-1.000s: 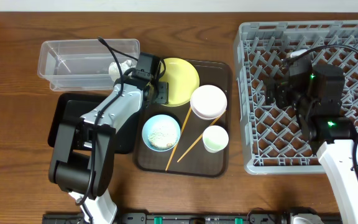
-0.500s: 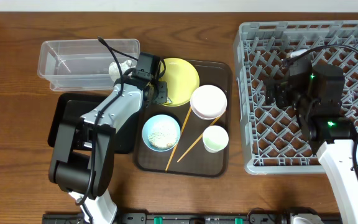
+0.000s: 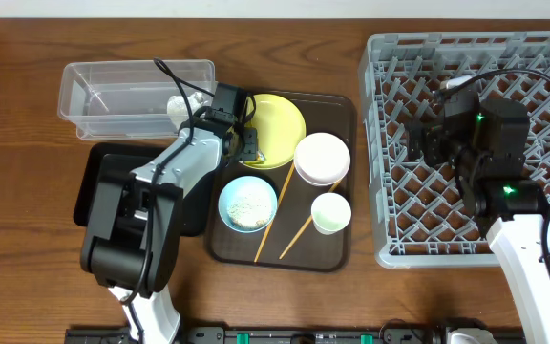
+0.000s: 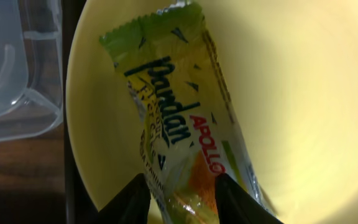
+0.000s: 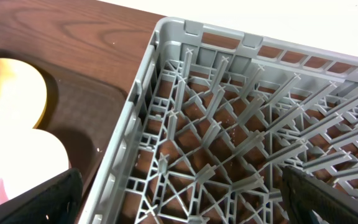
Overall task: Sort waste into correct bins and load items into the dishwasher rack
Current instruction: 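Reach the left gripper to the yellow snack wrapper and grasp it, then carry the wrapper to the clear plastic bin and release it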
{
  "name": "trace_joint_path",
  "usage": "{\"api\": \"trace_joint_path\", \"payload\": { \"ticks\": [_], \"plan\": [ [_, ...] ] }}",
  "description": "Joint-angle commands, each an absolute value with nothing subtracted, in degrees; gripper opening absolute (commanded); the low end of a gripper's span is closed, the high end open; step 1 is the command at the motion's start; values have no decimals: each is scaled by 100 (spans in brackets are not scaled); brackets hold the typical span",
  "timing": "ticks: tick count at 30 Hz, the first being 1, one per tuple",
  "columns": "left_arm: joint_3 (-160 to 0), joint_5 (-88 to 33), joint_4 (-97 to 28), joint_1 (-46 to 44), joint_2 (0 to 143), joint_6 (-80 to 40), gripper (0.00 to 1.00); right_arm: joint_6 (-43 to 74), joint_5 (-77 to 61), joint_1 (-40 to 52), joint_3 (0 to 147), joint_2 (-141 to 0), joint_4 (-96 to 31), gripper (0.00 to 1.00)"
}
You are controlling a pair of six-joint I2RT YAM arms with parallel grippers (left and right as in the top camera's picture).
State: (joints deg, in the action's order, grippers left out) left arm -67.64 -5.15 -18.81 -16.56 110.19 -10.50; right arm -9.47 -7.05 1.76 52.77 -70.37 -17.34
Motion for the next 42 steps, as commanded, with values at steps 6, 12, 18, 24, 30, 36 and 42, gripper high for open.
{"api": "trace_joint_path", "payload": {
  "ticks": [6, 12, 18, 24, 30, 36, 42],
  "plan": [
    [-6772, -427, -1745, -1653, 11061, -1041, 25, -864, -709, 145, 5395, -7008, -1741, 99],
    [-6775, -425, -1723, -1653, 11059, -1039, 6, -864, -709, 148, 5395, -7008, -1745, 99],
    [-6788, -425, -1686, -1619, 10809, -1037, 6, -864, -707, 148, 5395, -7008, -1745, 99],
    [-6834, -377, -1678, -1472, 9797, -1015, 6, -864, -624, 145, 5395, -7008, -1756, 99],
    [-6834, -316, -1529, -902, 8746, -1015, 6, -864, -624, 145, 5395, -7008, -1798, 99],
    [-6834, 78, -1247, -104, 8674, -1066, 6, -864, -624, 145, 5395, -7008, -1787, 99],
    [-6834, 115, -993, 370, 9153, -1177, 6, -864, -624, 148, 5395, -7008, -1737, 99]
  ]
}}
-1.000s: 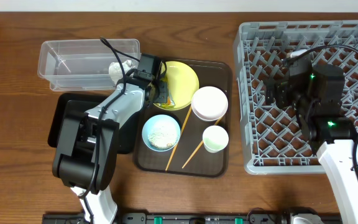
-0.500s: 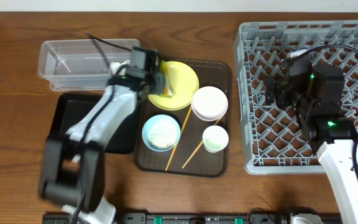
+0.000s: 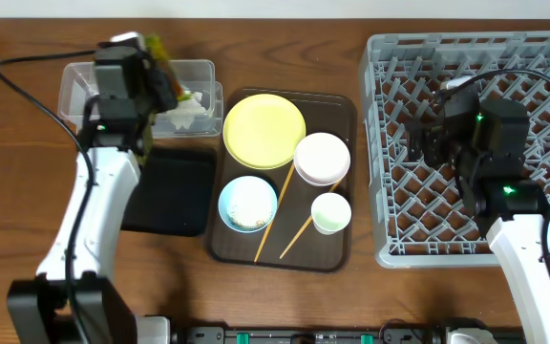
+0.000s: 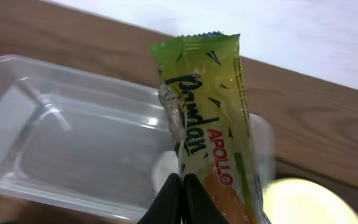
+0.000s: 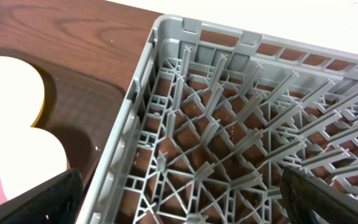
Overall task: Sort waste into correct bins and load items into the dishwasher rack
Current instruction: 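Carry the wrapper to the clear plastic bin and release it, then reach the left gripper to the light-blue rice bowl rim and grasp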
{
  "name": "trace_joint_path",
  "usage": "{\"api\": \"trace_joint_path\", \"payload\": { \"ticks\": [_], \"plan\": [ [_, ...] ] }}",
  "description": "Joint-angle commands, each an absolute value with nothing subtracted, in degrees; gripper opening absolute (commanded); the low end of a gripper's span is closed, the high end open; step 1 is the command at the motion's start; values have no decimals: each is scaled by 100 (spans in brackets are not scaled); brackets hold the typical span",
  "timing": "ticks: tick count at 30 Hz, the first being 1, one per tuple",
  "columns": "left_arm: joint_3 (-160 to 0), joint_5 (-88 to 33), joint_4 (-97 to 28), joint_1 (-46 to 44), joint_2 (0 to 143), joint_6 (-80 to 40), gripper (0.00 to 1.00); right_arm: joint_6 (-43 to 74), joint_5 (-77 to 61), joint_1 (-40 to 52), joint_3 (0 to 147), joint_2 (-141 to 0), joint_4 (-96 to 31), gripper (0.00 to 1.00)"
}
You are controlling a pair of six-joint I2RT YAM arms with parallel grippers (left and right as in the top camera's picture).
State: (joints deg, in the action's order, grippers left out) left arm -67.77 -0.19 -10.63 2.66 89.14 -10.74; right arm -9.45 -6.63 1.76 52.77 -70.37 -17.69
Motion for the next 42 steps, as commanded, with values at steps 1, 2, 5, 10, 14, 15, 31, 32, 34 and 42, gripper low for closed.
{"api": "trace_joint_path", "payload": {
  "ticks": [1, 2, 5, 10, 14, 15, 31, 32, 34, 42],
  "plan": [
    [-6834, 117, -939, 408, 9262, -1249, 6, -864, -624, 148, 5395, -7008, -1737, 98],
    [-6834, 115, -860, 438, 9389, -1334, 6, -864, -624, 145, 5395, -7008, -1737, 99],
    [-6834, 117, -622, 471, 9642, -1365, 7, -864, -626, 145, 5395, -7008, -1737, 99],
    [-6836, 110, -283, 475, 9795, -1365, 37, -864, -624, 148, 5395, -7008, -1743, 99],
    [-6838, -143, -449, 451, 9502, -1363, 44, -864, -624, 145, 5395, -7008, -1743, 99],
    [-6838, -283, -552, 423, 9369, -1361, 45, -864, -624, 145, 5395, -7008, -1741, 99],
    [-6836, -558, -3765, -1326, 8840, -703, 57, -864, -626, 148, 5395, -7008, -1743, 99],
    [-6836, -558, -3911, -1485, 8864, -596, 57, -864, -626, 145, 5395, -7008, -1745, 99],
    [-6836, -558, -4080, -1772, 8908, -478, 58, -864, -626, 148, 5395, -7008, -1747, 99],
    [-6836, -558, -4136, -2633, 9126, -475, 63, -862, -626, 148, 5395, -7008, -1747, 99]
  ]
}}
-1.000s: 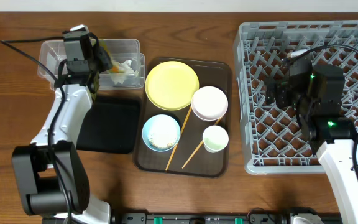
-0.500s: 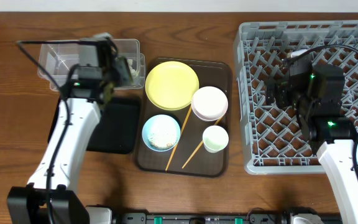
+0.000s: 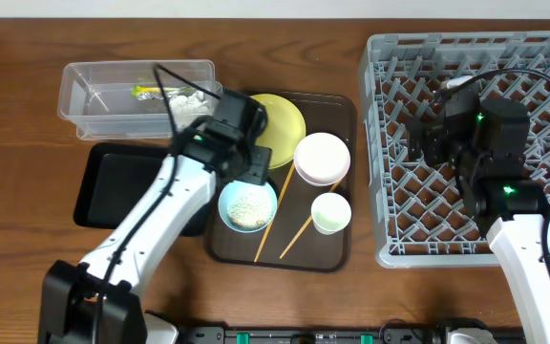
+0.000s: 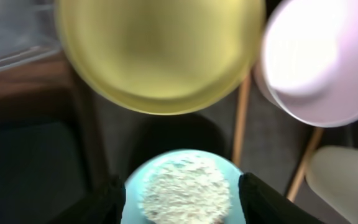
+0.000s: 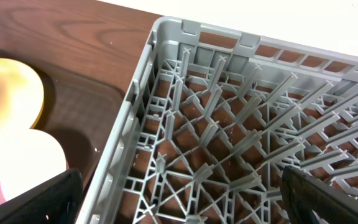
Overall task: Sort waste into correct bins and load items into the dishwasher rack
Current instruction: 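Reach the left gripper to the light-blue rice bowl rim and grasp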
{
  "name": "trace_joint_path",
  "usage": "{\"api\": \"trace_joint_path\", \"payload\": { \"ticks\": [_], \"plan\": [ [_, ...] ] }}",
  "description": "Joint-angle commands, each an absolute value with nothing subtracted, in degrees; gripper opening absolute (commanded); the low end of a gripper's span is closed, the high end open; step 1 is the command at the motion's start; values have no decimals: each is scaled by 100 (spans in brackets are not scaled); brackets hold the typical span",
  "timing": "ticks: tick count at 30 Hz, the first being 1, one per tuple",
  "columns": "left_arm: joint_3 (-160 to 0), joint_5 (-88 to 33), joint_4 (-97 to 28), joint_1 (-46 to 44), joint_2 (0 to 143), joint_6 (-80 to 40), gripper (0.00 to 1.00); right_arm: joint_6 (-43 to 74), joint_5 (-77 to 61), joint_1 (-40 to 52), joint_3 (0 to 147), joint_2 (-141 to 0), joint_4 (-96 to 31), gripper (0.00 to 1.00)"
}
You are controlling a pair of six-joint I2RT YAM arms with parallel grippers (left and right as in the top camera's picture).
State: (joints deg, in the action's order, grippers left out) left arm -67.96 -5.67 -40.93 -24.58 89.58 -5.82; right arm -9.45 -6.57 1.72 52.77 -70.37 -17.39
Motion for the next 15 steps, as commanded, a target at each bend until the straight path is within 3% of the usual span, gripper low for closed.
{"api": "trace_joint_path", "payload": {
  "ticks": [1, 15],
  "plan": [
    [-6836, -558, -4143, -2696, 9166, -478, 63, -864, -626, 148, 5395, -7008, -1756, 99],
    [-6836, -558, -4497, -3273, 10053, -493, 63, -862, -626, 148, 5395, -7008, -1804, 99]
  ]
}}
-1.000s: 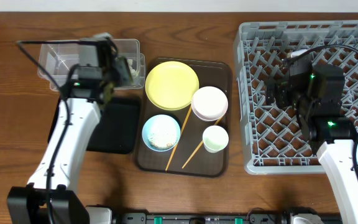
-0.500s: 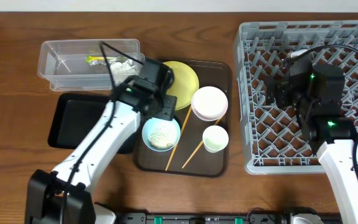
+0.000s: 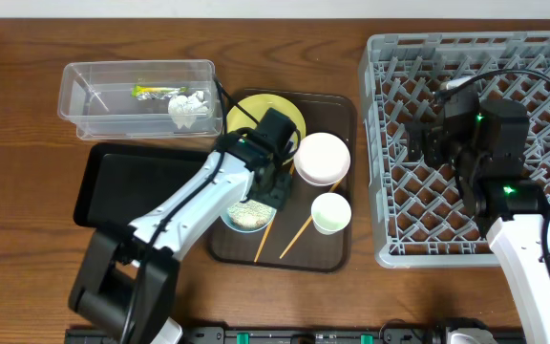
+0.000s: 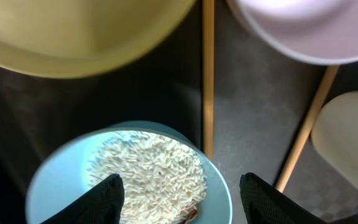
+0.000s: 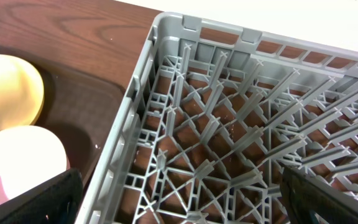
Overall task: Sort waste into correct bins and load items into the dishwasher rack
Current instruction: 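Reach the left gripper to the light-blue rice bowl rim and grasp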
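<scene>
A light blue bowl of rice (image 4: 142, 180) sits on the brown tray (image 3: 337, 105), and my left gripper (image 4: 188, 199) hangs open low over it, one finger at each side of the rice. In the overhead view that left gripper (image 3: 270, 180) covers the blue bowl's (image 3: 246, 218) far rim. Around it lie a yellow plate (image 3: 256, 115), a white bowl (image 3: 323, 158), a pale cup (image 3: 332, 212) and two chopsticks (image 3: 299, 234). The green wrapper (image 3: 156, 92) lies in the clear bin (image 3: 74, 96). My right gripper (image 5: 179, 199) stands open over the grey dish rack (image 3: 475, 57).
A crumpled white tissue (image 3: 189, 105) also lies in the clear bin. A black tray (image 3: 127, 186) sits in front of that bin, left of the brown tray. The dish rack (image 5: 229, 124) fills the table's right side.
My left gripper has shifted right and come down closer over the rice bowl, still open. The right arm has not moved.
My left gripper first stood about the green wrapper on the yellow plate. Then it held the wrapper over the clear bin. Later the wrapper lay in the bin and the gripper was open above the brown tray; now it is low over the rice bowl.
</scene>
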{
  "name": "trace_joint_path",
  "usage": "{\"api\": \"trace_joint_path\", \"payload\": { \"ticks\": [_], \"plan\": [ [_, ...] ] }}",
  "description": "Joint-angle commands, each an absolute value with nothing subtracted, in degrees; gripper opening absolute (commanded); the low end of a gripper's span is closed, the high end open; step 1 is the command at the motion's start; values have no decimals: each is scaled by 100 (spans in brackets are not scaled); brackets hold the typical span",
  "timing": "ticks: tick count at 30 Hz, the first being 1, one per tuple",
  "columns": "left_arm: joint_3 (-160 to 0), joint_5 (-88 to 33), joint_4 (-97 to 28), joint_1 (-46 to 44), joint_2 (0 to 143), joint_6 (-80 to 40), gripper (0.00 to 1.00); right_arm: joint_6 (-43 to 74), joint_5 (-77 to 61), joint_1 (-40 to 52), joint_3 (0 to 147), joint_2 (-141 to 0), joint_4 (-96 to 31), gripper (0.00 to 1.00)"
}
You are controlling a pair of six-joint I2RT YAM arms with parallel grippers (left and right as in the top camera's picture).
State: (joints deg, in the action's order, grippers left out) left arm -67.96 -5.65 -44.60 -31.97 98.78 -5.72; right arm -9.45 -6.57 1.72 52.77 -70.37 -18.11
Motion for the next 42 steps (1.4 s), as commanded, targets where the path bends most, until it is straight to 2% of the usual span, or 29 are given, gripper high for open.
{"api": "trace_joint_path", "payload": {
  "ticks": [1, 9, 12, 15, 17, 42],
  "plan": [
    [-6836, -556, -4497, -3297, 10110, -489, 63, -864, -626, 148, 5395, -7008, -1804, 99],
    [-6836, -537, -4462, -3380, 10530, -471, 61, -862, -626, 148, 5395, -7008, -1806, 99],
    [-6836, -532, -4407, -3378, 10661, -471, 55, -864, -626, 148, 5395, -7008, -1809, 99],
    [-6836, -528, -4364, -3378, 10763, -471, 39, -864, -626, 148, 5395, -7008, -1839, 99],
    [-6836, -436, -4318, -3378, 10770, -473, 35, -864, -626, 148, 5395, -7008, -1859, 99],
    [-6917, 10, -4364, -3385, 10768, -473, 33, -864, -626, 148, 5395, -7008, -1885, 99]
  ]
}}
